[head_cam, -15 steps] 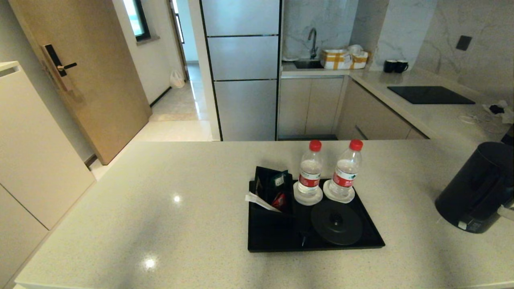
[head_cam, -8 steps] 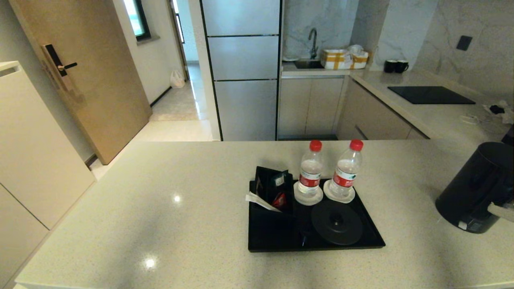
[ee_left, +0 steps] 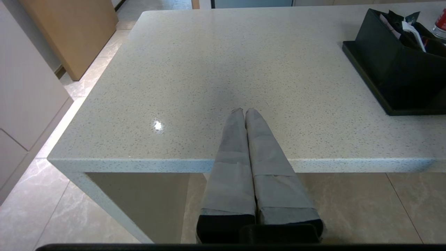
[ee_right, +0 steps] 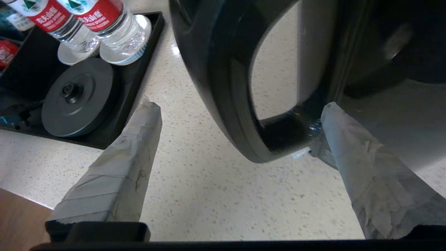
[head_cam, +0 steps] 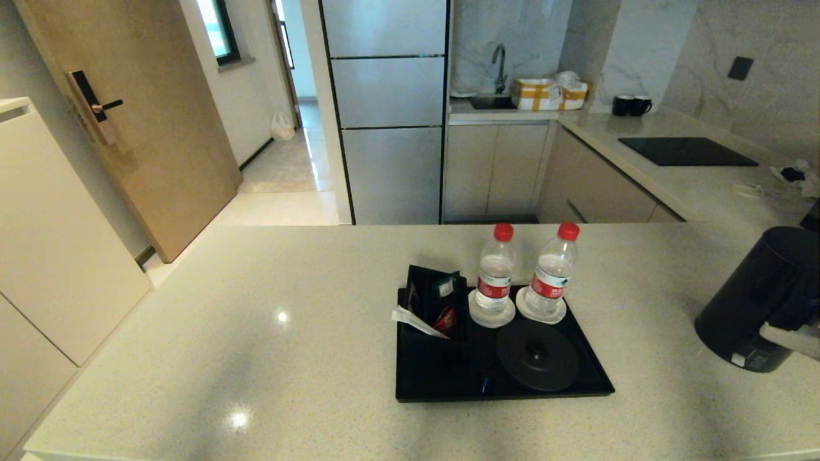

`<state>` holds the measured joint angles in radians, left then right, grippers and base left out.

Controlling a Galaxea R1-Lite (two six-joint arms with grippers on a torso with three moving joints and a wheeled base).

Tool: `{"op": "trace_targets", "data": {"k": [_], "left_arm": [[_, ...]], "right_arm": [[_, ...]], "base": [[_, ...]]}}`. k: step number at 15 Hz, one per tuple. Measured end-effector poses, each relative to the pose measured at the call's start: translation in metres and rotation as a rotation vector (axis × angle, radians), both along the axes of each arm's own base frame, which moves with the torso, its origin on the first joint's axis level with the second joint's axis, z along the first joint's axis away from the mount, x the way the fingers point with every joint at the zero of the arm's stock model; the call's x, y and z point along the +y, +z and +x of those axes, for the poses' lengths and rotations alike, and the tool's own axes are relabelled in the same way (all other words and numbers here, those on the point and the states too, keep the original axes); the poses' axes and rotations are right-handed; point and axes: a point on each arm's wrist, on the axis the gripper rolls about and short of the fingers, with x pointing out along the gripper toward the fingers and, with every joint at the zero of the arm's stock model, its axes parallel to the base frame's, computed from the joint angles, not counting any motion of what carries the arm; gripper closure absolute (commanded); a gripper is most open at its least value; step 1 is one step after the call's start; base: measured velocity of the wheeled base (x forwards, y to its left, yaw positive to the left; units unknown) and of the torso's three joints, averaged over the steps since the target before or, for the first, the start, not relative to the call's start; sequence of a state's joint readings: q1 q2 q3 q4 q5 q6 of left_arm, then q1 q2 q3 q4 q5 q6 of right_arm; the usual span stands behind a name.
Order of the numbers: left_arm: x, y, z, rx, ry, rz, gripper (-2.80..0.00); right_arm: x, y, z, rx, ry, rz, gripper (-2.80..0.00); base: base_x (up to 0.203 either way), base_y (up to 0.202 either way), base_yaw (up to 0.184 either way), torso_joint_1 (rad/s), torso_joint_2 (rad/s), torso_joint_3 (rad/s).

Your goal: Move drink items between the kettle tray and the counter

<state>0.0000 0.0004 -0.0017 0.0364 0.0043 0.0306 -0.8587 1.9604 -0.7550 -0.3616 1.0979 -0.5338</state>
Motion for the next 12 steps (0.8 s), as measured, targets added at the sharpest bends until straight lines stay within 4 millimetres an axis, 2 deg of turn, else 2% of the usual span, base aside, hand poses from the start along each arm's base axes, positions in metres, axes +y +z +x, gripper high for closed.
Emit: {"op": "trace_targets", "data": {"k": [6,12], "left_arm": [[0.0,0.0,0.0,0.001,0.0,0.0,0.0],[0.0,0.0,0.0,0.0,0.0,0.0,0.0]], "right_arm": [[0.01,0.0,0.001,0.01,0.026,0.01,-2.8],[0.017,0.001,0.013,0.019,0.05,-0.014,-2.8]], "base": [[0.0,0.0,0.0,0.0,0.0,0.0],[0.0,0.0,0.0,0.0,0.0,0.0]]}}
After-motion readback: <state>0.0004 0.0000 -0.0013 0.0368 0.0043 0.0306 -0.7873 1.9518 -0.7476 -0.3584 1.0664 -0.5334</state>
